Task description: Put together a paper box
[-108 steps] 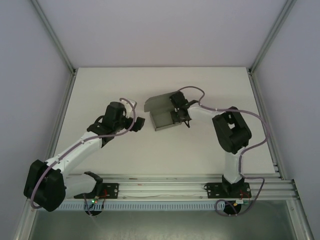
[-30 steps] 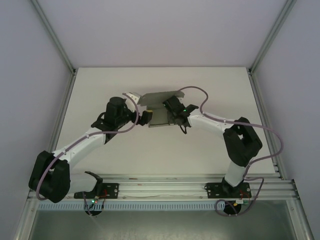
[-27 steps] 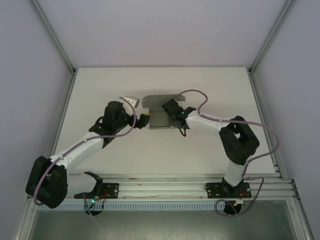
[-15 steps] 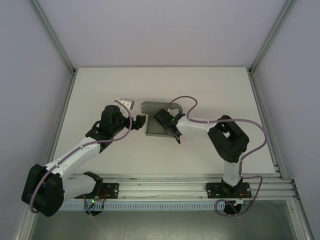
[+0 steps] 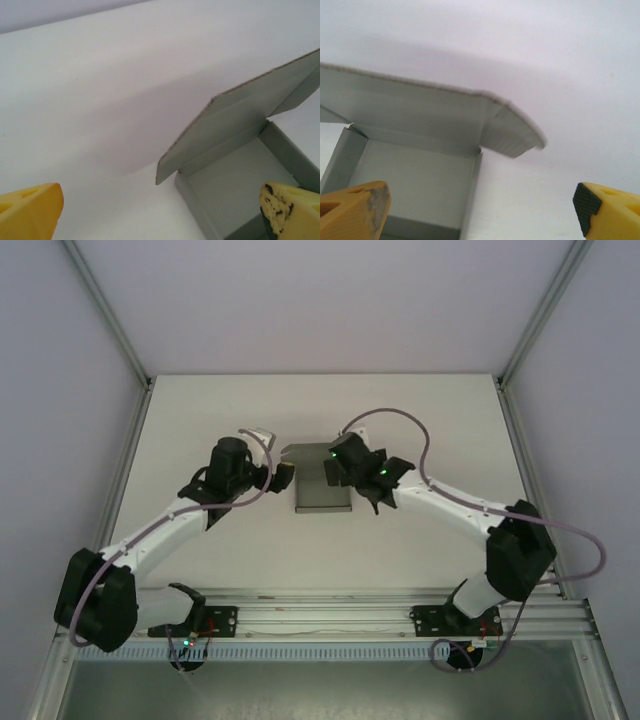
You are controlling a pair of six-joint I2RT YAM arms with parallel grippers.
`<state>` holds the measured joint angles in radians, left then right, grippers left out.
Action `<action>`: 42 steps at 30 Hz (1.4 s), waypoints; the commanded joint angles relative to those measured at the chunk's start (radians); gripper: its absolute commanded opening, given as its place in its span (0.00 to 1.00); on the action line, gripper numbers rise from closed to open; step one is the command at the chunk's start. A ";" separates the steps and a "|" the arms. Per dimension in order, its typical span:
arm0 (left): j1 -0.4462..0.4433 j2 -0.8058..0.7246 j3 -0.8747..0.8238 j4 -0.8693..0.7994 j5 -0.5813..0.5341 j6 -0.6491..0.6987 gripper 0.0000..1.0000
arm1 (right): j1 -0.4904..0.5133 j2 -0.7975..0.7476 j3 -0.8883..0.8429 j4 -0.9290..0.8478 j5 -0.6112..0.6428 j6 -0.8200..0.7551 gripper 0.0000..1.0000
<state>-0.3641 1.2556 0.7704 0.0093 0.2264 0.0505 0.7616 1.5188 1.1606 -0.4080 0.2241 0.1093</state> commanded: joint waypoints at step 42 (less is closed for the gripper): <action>-0.010 0.358 0.426 -0.295 0.113 0.201 0.00 | -0.280 0.204 0.293 -0.162 -0.552 -0.553 0.00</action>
<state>-0.3473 1.6581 1.2114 -0.3527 0.3801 0.3710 0.4812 1.7660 1.4548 -0.6460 -0.3439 -0.5503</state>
